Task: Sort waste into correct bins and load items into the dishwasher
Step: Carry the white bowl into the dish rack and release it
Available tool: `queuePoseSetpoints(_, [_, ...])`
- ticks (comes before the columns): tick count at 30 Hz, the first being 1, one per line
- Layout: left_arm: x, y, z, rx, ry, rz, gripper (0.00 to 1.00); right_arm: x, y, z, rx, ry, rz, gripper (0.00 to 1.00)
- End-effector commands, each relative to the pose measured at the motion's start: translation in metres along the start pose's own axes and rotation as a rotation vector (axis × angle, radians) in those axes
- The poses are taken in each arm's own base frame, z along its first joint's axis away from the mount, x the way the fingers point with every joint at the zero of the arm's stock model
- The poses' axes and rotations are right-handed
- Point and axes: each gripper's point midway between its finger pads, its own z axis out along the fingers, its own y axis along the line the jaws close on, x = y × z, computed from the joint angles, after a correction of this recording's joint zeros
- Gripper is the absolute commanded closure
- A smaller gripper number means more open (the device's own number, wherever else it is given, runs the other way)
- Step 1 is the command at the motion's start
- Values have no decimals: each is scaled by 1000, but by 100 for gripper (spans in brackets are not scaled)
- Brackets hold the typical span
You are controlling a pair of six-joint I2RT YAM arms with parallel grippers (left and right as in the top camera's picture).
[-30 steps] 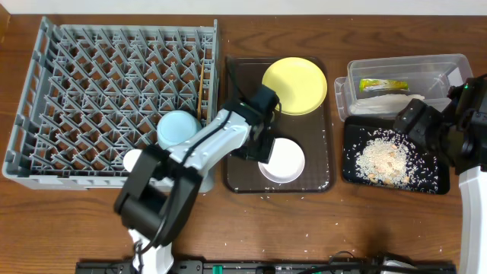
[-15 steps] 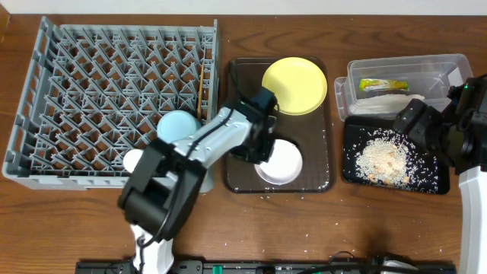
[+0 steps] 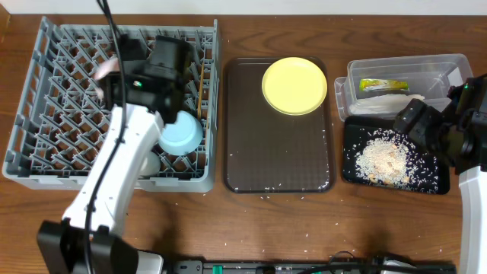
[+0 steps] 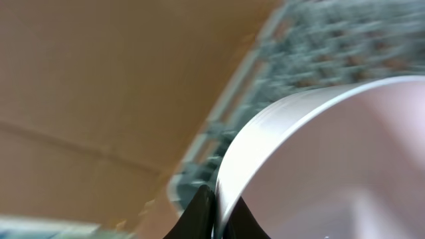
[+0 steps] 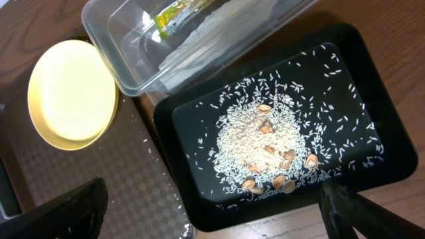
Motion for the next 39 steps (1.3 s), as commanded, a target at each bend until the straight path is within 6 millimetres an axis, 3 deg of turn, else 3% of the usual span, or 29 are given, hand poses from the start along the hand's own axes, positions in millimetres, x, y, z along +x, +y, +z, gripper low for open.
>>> queuePoseSetpoints(1, [10, 38, 33, -257, 47, 51, 92, -2, -1, -2, 2, -9, 16, 1])
queuePoseSetpoints(5, [18, 40, 59, -330, 89, 32, 93, -2, -1, -2, 2, -9, 16, 1])
queuePoseSetpoints(9, [32, 9, 88, -346, 145, 140, 92, -2, -1, -2, 2, -9, 16, 1])
queuePoseSetpoints(16, [41, -17, 98, -362, 155, 223, 93, -2, -1, -2, 2, -9, 16, 1])
queuePoseSetpoints(21, [44, -27, 99, -356, 154, 248, 92, -2, -1, -2, 2, -9, 16, 1])
queuePoseSetpoints(27, [47, -59, 90, -321, 120, 295, 93, -2, -1, -2, 2, -9, 16, 1])
queuePoseSetpoints(35, [43, -87, 69, -279, 61, 338, 83, -2, -1, -1, 3, -8, 16, 1])
queuePoseSetpoints(36, [41, -91, 62, -251, 51, 333, 75, -2, -1, -2, 2, -8, 16, 1])
queuePoseSetpoints(39, [37, -105, 41, -84, 49, 274, 62, -2, -1, -2, 2, -9, 16, 1])
